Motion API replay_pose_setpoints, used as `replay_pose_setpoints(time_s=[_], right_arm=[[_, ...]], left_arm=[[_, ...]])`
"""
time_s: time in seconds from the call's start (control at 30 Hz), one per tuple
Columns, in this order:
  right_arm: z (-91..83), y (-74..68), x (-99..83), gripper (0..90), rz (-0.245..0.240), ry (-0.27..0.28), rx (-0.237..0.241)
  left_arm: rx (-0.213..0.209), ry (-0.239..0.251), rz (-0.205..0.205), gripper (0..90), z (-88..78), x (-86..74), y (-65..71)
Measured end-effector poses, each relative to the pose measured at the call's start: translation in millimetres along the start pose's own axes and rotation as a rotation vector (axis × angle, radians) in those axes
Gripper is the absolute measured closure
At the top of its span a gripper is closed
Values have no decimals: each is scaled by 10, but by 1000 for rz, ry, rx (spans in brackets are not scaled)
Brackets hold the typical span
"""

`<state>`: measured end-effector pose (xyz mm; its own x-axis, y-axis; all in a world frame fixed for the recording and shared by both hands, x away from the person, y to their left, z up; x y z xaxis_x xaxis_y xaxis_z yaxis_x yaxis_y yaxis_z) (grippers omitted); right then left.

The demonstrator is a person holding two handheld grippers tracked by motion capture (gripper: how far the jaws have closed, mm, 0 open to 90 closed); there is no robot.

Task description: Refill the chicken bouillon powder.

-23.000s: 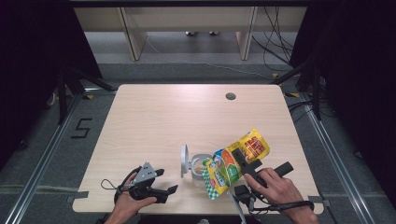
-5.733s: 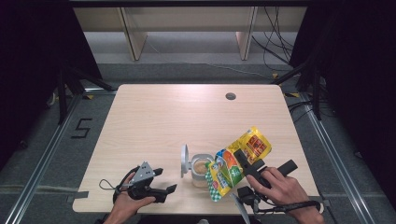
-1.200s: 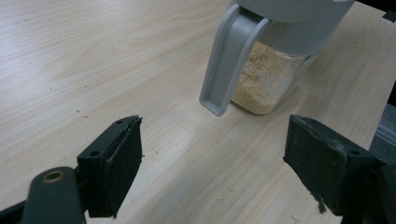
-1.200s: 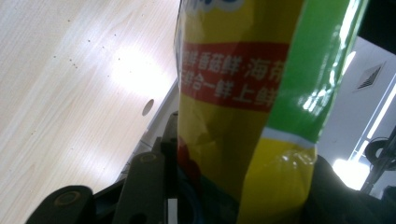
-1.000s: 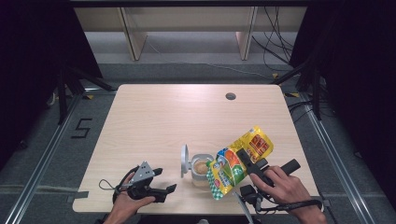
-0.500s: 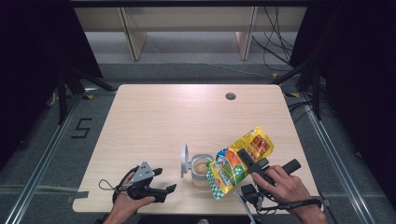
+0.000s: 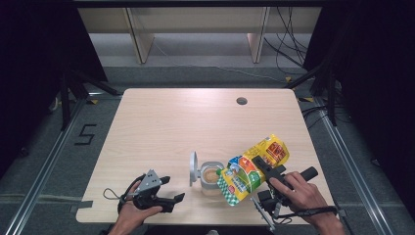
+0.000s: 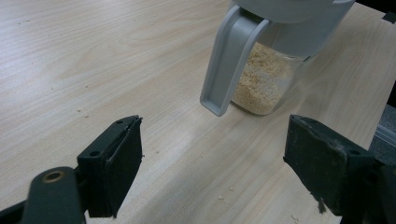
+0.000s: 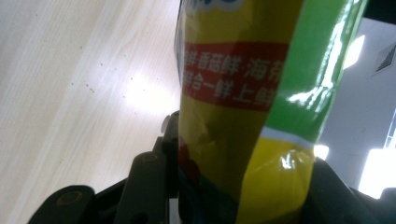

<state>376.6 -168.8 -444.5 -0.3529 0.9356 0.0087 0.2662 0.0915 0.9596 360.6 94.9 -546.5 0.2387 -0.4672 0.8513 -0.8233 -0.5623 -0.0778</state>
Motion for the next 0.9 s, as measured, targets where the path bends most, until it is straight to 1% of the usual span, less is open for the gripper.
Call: replay_pose_setpoints(time_s=[0.03,0.07,0.1,0.13,0.17,0.2,0.23,0.27,0.3,0.33,0.37,0.4,0.43,0.5,0.53,0.57,0.6,0.63,0.67,0.7,0.73,0.77,0.8,0.83,0.87,0.9], right_arm=[[23,5,15,641,-3,25,1],[33,-9,-6,641,24,27,4],[31,-30,-30,641,45,17,18],[41,-21,-21,641,46,39,20],[43,-31,-31,641,66,45,22],[54,-46,-36,641,88,59,34],[67,-43,-33,641,106,81,35],[76,-52,-42,641,132,92,44],[86,-99,-65,642,183,91,65],[100,-111,-74,642,201,99,70],[111,-114,-69,643,199,113,69],[109,-159,-98,643,243,102,83],[124,-151,-89,643,228,124,89],[132,-177,-97,644,264,137,98],[137,-191,-106,645,270,141,112],[144,-222,-111,645,320,146,117],[151,-255,-125,645,359,145,129],[158,-237,-135,646,339,150,127],[168,-273,-140,647,378,158,135],[166,-308,-150,648,410,151,150],[168,-301,-140,649,389,162,159],[169,-324,-148,650,438,161,157],[178,-308,-145,650,416,174,160],[192,-325,-157,651,449,179,157],[200,-321,-156,652,457,192,156],[200,-303,-162,652,441,197,158]], left_arm=[[0,-7,-5,187,-4,-6,3],[-2,-10,-3,187,-7,-7,3],[1,-7,-3,187,-6,-5,3],[1,-6,-4,187,-6,-4,2],[-2,4,-12,187,3,5,8],[-1,5,-14,187,5,4,8],[0,1,-10,187,2,0,4],[1,3,-7,187,1,2,2],[1,0,-7,186,-3,1,3],[2,0,-7,187,-3,2,2],[0,2,-8,187,-2,4,5],[0,2,-6,187,0,2,2],[-2,-2,-9,187,-4,0,6],[-1,1,-12,187,-4,3,6],[-2,-2,-12,187,-7,2,7],[-2,-1,-12,187,-7,3,6],[-1,0,-12,187,-6,3,5],[-1,0,-12,187,-6,3,5],[-2,-1,-12,187,-7,2,5],[-1,0,-11,187,-7,3,5],[-2,4,-14,187,-3,6,5],[-1,8,-14,187,0,9,5],[-1,2,-13,187,-3,5,6],[-3,-3,-11,187,-6,1,6],[-2,-1,-11,187,-6,2,6],[-3,-1,-12,187,-6,3,6]])
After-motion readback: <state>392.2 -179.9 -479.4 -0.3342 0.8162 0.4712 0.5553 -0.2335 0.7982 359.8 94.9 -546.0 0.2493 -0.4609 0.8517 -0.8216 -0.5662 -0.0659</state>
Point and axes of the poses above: each handheld gripper's, and its own axes: z roughly forward along the jaws, x roughly out of its top, y roughly to its right, the point moved 10 cm from there along z, roughly forward along the jaws, and after that the axes turned 15 degrees about z, right-handed, at the moved point
